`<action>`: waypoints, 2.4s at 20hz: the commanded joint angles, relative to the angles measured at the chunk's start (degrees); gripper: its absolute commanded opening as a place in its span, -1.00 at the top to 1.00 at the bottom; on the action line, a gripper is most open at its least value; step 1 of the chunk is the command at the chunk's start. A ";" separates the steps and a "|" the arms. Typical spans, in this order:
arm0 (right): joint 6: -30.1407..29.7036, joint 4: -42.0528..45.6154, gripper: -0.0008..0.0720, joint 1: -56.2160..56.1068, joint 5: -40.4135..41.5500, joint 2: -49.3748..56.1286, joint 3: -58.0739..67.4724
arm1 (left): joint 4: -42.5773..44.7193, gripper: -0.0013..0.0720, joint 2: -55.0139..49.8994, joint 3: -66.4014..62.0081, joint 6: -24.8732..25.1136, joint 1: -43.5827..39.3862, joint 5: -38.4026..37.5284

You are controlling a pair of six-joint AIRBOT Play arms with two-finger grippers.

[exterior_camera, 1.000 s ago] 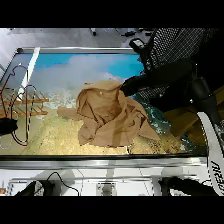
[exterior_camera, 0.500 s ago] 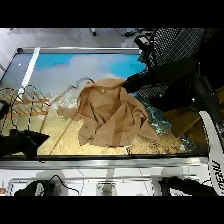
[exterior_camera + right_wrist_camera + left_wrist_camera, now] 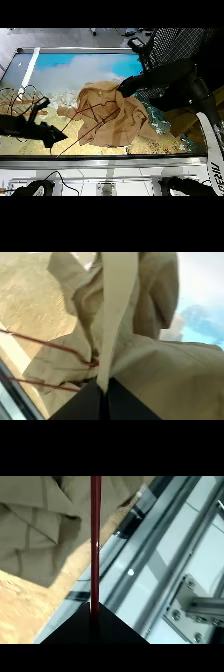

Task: Fold the clothes and pants, and hang the long-sleeved shirts on hangers.

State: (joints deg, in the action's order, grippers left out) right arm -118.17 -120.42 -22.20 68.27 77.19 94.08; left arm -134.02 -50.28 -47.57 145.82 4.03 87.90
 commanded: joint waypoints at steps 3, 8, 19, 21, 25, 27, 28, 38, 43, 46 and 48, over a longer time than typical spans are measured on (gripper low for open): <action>-0.74 0.00 0.90 -8.50 0.79 0.00 0.07 | -2.84 0.90 -5.55 -0.11 2.73 -3.43 -13.22; 2.89 -0.42 0.90 -17.05 1.97 -0.02 0.07 | -8.41 0.90 -5.55 -0.11 8.66 -3.48 -20.96; -10.27 25.11 -0.14 -23.87 5.95 -5.29 2.12 | -13.11 0.90 -5.55 -0.07 18.64 -7.02 -18.38; -15.15 36.28 -0.14 -23.85 -1.55 -9.77 2.69 | -13.35 0.90 -5.55 -0.07 18.82 -7.04 -18.23; -25.27 31.89 0.03 -16.87 -5.90 -10.34 2.69 | -14.78 0.90 -5.53 -0.07 19.71 -7.04 -17.33; -28.63 24.85 0.02 -12.90 -3.30 -7.19 2.69 | -14.82 0.90 -5.53 -0.09 19.69 -7.04 -16.57; -29.09 23.26 0.02 -11.93 -2.78 -5.20 2.69 | -14.99 0.90 -5.53 -0.07 19.71 -7.04 -15.78; -31.93 17.68 0.03 -11.85 -0.70 7.54 2.69 | -15.19 0.90 -5.53 -0.09 20.76 -7.04 -14.36; -24.83 18.86 0.90 -11.82 0.24 7.23 4.90 | -14.95 0.90 -5.55 -0.09 20.72 -7.02 -14.40; -23.10 19.87 0.90 -11.76 2.23 5.20 6.14 | -15.02 0.73 -5.46 -0.09 18.84 -7.02 -14.36; -21.81 23.10 0.90 -11.76 3.52 3.04 6.21 | -15.19 -0.24 -4.79 -0.11 15.30 -6.99 -14.38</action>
State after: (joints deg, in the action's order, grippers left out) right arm -142.28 -100.88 -33.95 69.01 82.21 99.66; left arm -149.34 -55.57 -47.66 164.90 -3.05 74.19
